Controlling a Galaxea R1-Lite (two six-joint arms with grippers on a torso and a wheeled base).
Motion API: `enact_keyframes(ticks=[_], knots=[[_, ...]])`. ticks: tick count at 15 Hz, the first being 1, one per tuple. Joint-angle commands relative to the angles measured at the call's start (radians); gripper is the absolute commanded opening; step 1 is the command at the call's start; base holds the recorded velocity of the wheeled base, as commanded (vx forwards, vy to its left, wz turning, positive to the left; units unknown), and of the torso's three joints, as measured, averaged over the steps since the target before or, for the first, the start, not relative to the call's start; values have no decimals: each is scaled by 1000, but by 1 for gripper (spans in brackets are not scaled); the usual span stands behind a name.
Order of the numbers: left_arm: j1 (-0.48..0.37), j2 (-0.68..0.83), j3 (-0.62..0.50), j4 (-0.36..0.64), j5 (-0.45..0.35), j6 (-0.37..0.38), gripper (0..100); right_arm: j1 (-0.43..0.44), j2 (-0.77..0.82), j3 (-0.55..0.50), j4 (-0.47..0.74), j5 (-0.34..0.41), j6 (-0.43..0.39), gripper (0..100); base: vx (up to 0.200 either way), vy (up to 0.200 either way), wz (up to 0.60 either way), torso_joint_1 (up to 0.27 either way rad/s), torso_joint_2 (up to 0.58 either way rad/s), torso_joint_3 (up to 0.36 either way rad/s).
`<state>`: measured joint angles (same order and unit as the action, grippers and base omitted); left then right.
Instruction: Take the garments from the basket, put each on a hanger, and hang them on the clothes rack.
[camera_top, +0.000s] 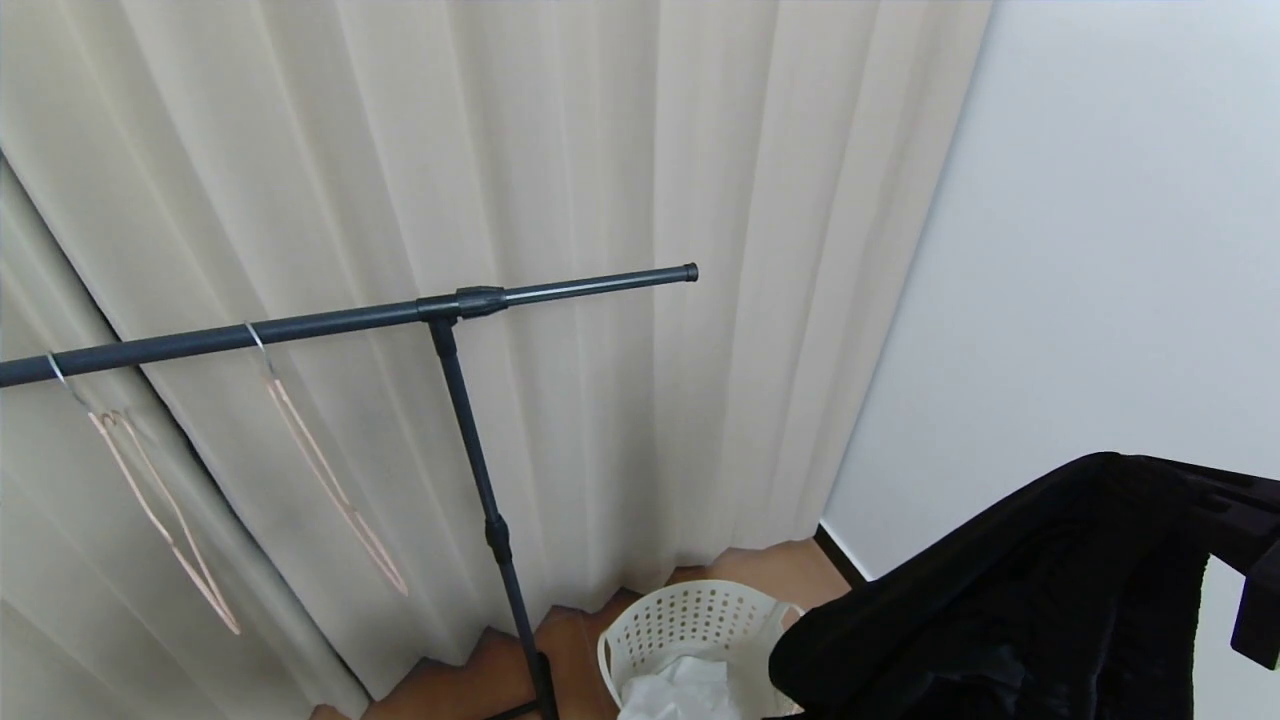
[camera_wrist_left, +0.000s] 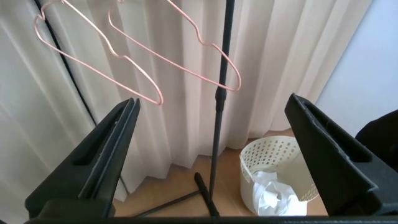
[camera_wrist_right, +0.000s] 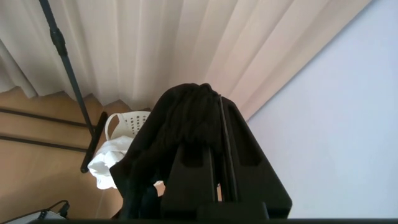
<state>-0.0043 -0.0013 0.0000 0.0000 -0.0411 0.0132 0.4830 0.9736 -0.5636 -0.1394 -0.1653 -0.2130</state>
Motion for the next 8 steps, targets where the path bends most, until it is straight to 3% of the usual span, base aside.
enact_keyframes(ticks=[1, 5, 8], knots=[[1, 1, 0, 0, 0, -2, 100, 0, 2, 2, 0, 0, 0, 0, 0, 0, 0, 17, -7, 159], [1, 1, 0, 0, 0, 1, 100, -1, 2, -1, -2, 0, 0, 0, 0, 0, 0, 4, -2, 47], [1, 1, 0, 0, 0, -1, 100, -1, 0, 1, 0, 0, 0, 0, 0, 0, 600, -2, 1, 9]])
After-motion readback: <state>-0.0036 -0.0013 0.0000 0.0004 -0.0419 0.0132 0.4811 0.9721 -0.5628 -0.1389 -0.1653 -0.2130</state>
